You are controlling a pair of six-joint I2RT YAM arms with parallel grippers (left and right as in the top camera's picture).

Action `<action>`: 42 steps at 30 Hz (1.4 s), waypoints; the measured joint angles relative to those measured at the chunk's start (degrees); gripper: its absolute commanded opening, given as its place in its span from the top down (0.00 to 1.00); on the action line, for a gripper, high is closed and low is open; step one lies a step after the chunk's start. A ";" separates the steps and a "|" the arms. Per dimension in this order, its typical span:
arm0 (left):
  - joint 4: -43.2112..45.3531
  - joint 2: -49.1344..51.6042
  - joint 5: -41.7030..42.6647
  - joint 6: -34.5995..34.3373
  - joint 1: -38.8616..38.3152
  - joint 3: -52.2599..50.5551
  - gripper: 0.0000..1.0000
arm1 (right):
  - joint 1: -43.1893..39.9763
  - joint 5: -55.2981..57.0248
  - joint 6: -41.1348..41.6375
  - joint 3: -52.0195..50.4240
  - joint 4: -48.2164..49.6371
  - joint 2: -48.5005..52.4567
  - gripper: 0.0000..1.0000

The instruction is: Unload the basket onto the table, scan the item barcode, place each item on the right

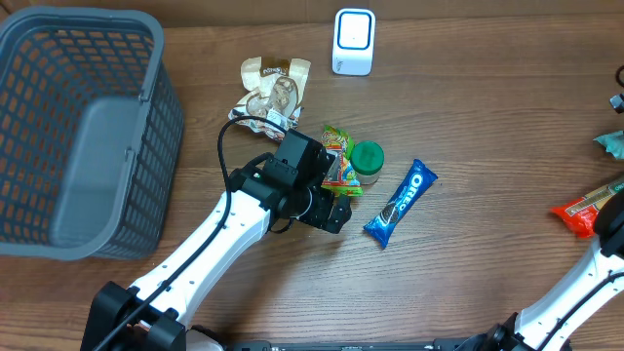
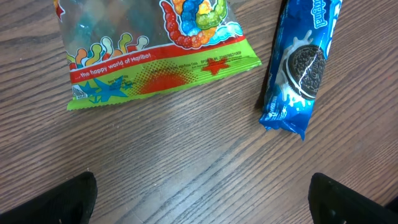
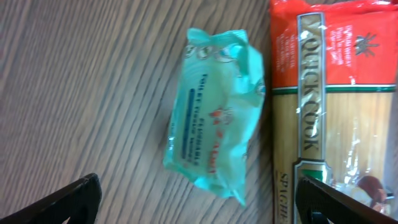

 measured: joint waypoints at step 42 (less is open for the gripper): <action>9.94 9.01 -5.44 13.51 2.75 0.13 0.00 | 46.51 -10.51 -1.25 -27.56 -2.80 -48.11 0.00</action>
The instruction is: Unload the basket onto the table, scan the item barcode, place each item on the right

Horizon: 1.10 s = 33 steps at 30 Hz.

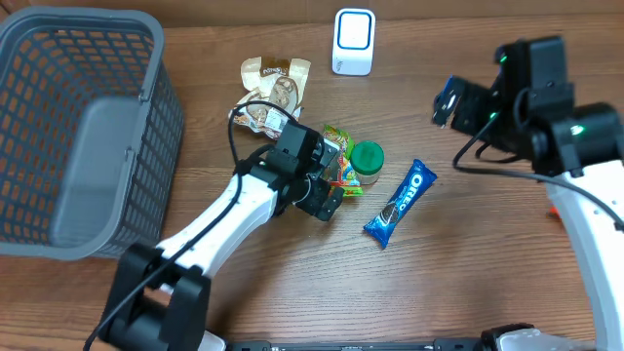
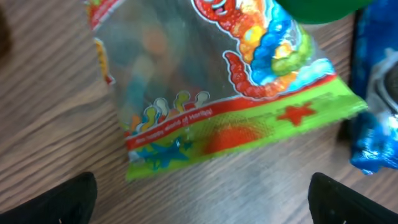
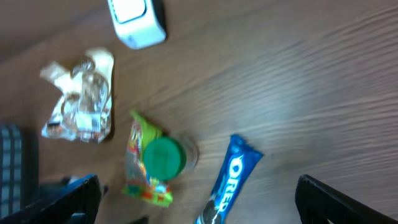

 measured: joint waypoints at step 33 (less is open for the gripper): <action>16.92 8.31 0.39 -5.57 -2.25 0.17 0.01 | 10.56 -1.51 0.33 -5.51 2.86 -4.09 0.00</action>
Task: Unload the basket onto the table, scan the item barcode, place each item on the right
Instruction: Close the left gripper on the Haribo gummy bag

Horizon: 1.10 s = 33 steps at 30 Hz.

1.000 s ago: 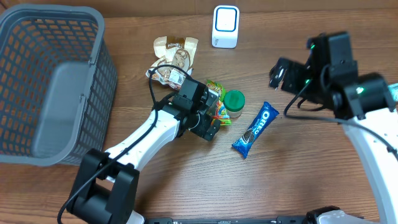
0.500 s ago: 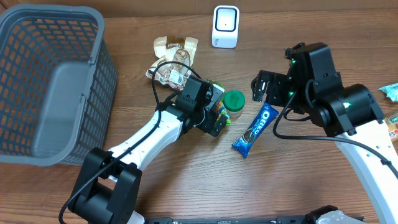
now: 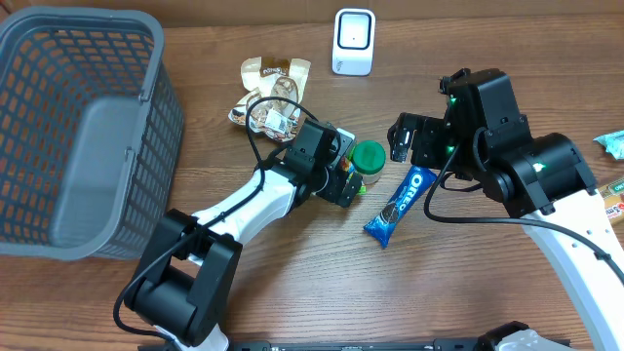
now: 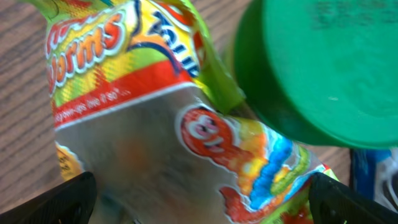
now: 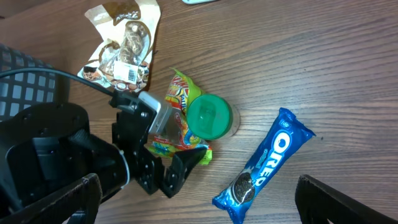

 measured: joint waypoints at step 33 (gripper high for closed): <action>9.68 3.89 -4.79 -5.14 -0.11 0.02 0.07 | 0.04 0.00 -0.04 0.00 0.63 0.00 0.00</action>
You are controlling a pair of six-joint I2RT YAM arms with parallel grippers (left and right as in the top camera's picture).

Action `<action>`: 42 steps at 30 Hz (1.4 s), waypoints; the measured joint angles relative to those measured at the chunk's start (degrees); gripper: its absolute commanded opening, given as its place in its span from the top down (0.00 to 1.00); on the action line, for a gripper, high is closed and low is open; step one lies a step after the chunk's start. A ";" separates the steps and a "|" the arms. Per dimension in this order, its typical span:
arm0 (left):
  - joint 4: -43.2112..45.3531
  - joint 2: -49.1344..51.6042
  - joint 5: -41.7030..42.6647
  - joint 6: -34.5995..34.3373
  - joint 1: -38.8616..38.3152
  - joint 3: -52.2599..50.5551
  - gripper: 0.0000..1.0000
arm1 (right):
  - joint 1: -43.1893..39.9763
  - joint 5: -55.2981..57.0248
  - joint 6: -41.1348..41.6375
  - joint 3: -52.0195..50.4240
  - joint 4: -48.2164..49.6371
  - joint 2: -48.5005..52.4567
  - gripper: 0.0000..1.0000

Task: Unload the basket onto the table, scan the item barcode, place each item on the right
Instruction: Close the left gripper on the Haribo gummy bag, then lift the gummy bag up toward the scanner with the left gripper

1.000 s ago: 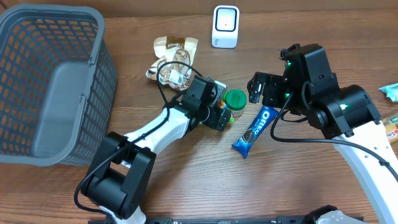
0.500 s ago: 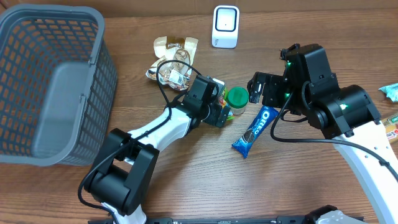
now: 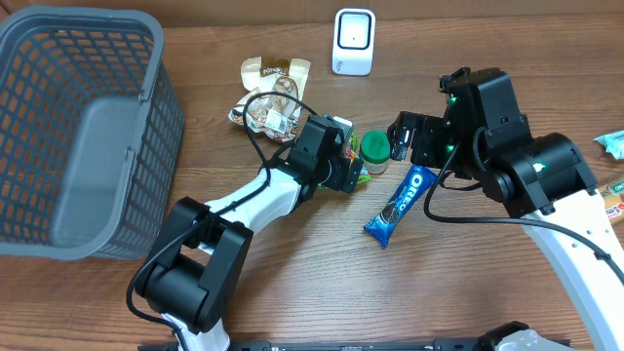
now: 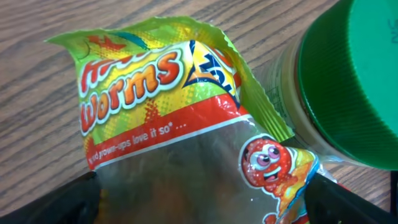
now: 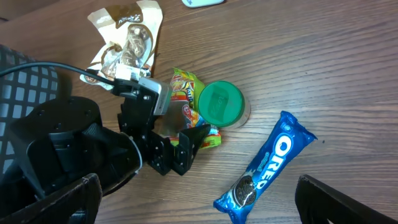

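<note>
A gummy worms bag lies on the table beside a green-lidded jar. My left gripper is low over the bag, open, with one finger on each side of it. The bag and the jar also show in the right wrist view, with a blue Oreo pack to their right. My right gripper hangs open above the table near the jar and holds nothing. The white scanner stands at the far edge.
A grey basket fills the left side. A brown snack bag lies just behind the gummy bag. A teal pack and a red noodle pack lie at the right edge.
My left gripper has moved a little farther along the gummy bag, toward its top edge. The green-lidded jar has shifted slightly away and to the right. The right arm has not moved.
My left gripper was open near the bag's lower edge while the right gripper was over packs at the far right. Then the right arm stood high near the scanner. It then hung over the jar and Oreo, with the left gripper farther onto the bag each time.
</note>
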 measured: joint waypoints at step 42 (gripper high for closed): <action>-10.47 -6.45 30.47 -6.38 16.15 2.01 0.96 | -0.02 -0.02 -1.49 0.00 0.50 -1.57 0.00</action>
